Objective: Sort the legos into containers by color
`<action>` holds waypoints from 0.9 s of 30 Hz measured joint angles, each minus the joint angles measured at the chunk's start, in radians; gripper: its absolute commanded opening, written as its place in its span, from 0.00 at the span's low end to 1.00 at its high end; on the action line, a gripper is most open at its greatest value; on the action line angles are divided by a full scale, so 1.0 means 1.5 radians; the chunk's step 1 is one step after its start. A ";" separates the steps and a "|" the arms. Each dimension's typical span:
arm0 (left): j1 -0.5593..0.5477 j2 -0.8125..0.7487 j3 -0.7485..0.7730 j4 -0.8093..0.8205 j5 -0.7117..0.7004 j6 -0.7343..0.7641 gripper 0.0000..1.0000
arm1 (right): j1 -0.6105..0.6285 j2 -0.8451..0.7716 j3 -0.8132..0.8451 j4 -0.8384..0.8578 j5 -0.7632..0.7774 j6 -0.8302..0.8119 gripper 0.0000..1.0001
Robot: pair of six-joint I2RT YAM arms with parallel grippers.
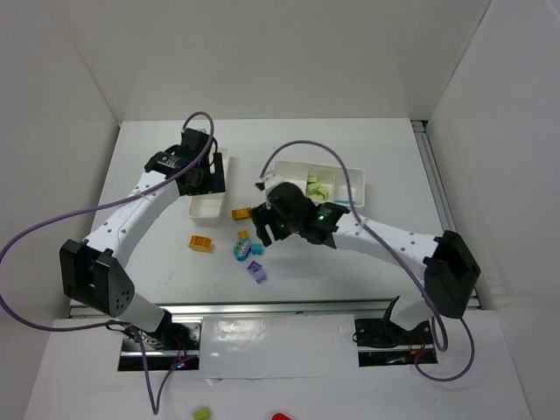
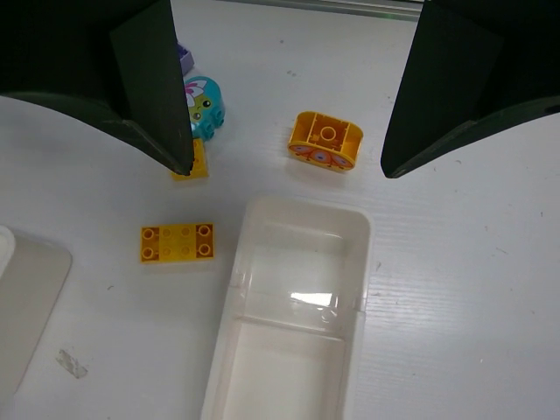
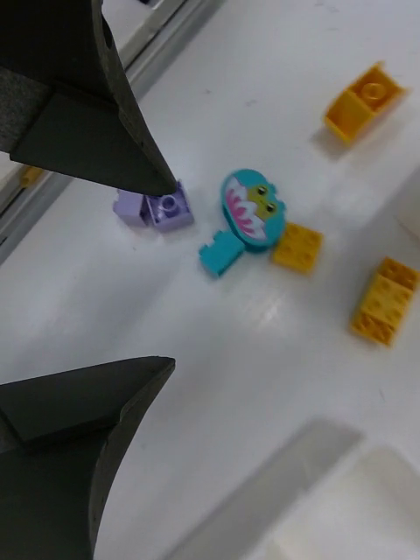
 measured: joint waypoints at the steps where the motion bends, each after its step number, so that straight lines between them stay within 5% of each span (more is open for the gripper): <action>1: 0.003 0.000 0.000 0.000 0.000 0.000 0.97 | 0.020 0.018 -0.003 0.003 -0.011 -0.003 0.80; 12: 0.028 -0.012 0.000 -0.007 0.009 -0.002 0.97 | 0.058 0.233 0.004 0.018 -0.068 -0.029 0.78; 24: 0.028 -0.018 0.000 -0.007 0.014 -0.002 0.97 | 0.068 0.309 0.056 0.061 -0.035 -0.028 0.60; 27: 0.028 -0.018 0.000 -0.007 0.014 -0.002 0.97 | 0.069 0.315 0.056 0.063 -0.026 -0.023 0.48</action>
